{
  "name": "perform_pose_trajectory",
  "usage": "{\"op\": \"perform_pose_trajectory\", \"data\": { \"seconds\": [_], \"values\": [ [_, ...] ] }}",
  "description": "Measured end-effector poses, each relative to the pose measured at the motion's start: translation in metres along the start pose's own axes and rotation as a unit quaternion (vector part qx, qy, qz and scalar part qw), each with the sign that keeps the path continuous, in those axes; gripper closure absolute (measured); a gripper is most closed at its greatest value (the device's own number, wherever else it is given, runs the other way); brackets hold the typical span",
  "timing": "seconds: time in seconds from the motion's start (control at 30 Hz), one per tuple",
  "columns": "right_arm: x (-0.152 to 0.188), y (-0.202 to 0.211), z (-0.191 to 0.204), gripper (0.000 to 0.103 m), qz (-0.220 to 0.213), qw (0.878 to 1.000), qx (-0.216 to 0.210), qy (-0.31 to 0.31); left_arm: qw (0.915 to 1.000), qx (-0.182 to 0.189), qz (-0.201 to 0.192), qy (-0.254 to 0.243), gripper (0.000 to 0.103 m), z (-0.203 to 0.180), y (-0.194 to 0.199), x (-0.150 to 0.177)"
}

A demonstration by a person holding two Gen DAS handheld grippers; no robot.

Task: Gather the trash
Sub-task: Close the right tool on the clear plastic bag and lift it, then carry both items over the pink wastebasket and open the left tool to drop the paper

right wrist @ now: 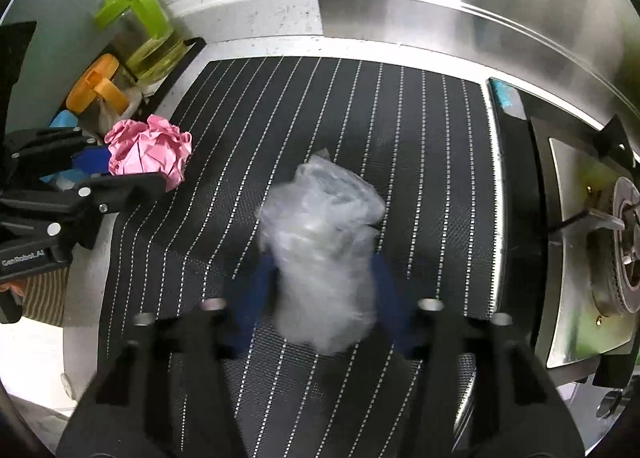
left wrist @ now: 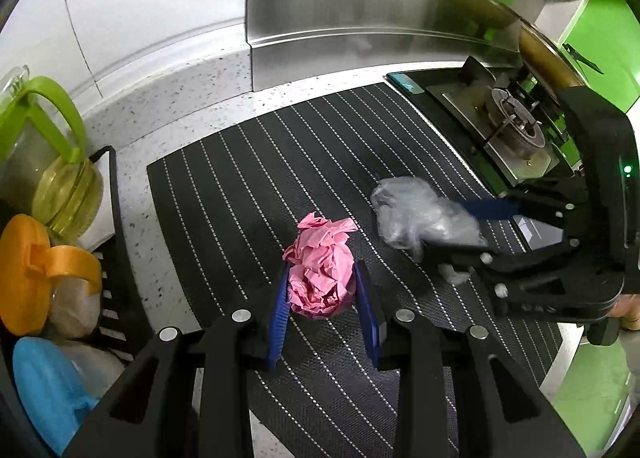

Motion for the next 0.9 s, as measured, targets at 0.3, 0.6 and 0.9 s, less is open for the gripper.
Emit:
{"op": "perform_pose_trajectory", "data": {
  "seconds": [0.3, 0.6, 0.9],
  "values": [
    [-0.004, 0.058, -0.002, 0.083, -0.044, 0.998, 0.02, -0.042, 0.9989, 0.033, -0.001, -0.034, 0.072, -0.027, 0.024, -0.01],
    [0.042, 0.193, -0.001, 0.083, -0.114, 0.974, 0.13, -0.144, 0.9796, 0.144, -0.019, -0.139, 0.072, -0.103, 0.087, -0.019],
    [0.154, 0.326, 0.017, 0.082, -0.168, 0.905, 0.286, -0.266, 0.9268, 0.267, -0.021, -0.264, 0.072, -0.214, 0.133, 0.012]
  ]
}}
Point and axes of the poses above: each gripper's, at about its wrist camera, not at the fingertips, and y roughly against the way its jaws point, z to its left, x to its underside, the point moved 7 cm from there along -y, roughly the way its jaws point, and after that the axes turned 15 degrees about -z, right-handed, at the moved point
